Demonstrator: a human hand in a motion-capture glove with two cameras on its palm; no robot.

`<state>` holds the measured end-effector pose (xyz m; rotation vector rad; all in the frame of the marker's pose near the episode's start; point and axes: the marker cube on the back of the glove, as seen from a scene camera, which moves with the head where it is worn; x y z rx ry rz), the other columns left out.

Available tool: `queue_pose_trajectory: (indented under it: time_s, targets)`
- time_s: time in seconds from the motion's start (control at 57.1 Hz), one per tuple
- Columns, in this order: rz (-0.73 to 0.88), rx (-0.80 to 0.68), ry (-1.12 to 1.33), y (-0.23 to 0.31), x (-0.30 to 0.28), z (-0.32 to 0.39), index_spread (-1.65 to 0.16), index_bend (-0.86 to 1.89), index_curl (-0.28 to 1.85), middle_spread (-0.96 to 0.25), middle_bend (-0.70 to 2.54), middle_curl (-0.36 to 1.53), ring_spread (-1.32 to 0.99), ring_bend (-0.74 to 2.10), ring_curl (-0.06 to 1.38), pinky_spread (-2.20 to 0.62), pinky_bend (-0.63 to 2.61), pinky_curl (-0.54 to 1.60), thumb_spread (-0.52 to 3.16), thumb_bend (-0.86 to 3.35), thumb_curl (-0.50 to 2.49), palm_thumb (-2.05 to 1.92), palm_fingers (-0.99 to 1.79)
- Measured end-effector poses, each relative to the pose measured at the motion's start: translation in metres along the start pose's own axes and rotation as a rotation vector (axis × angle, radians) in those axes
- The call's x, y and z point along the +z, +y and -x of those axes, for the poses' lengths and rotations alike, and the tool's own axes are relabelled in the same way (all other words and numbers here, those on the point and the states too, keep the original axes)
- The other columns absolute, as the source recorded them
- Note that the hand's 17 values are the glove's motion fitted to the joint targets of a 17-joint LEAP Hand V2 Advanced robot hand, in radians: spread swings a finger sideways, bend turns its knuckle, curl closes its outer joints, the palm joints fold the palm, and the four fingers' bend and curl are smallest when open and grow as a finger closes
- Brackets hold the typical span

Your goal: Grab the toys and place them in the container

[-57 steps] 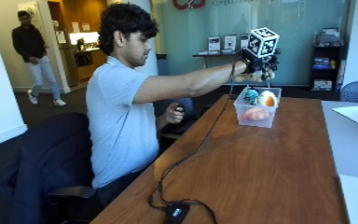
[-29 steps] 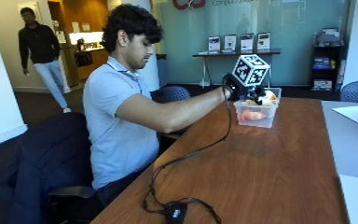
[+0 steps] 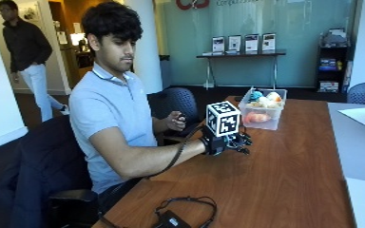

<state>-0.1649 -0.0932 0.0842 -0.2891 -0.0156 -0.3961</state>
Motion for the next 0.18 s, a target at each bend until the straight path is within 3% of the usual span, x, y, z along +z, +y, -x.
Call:
queue_pose_trajectory:
  time_s: [0.175]
  targets:
    - [-0.155,-0.005,-0.002,0.012,0.025,-0.015,-0.33,0.27,0.46,-0.02,0.19,0.26,-0.06,0.21,0.36,0.04,0.9,0.29,1.51,-0.02,0.29,-0.04,0.05]
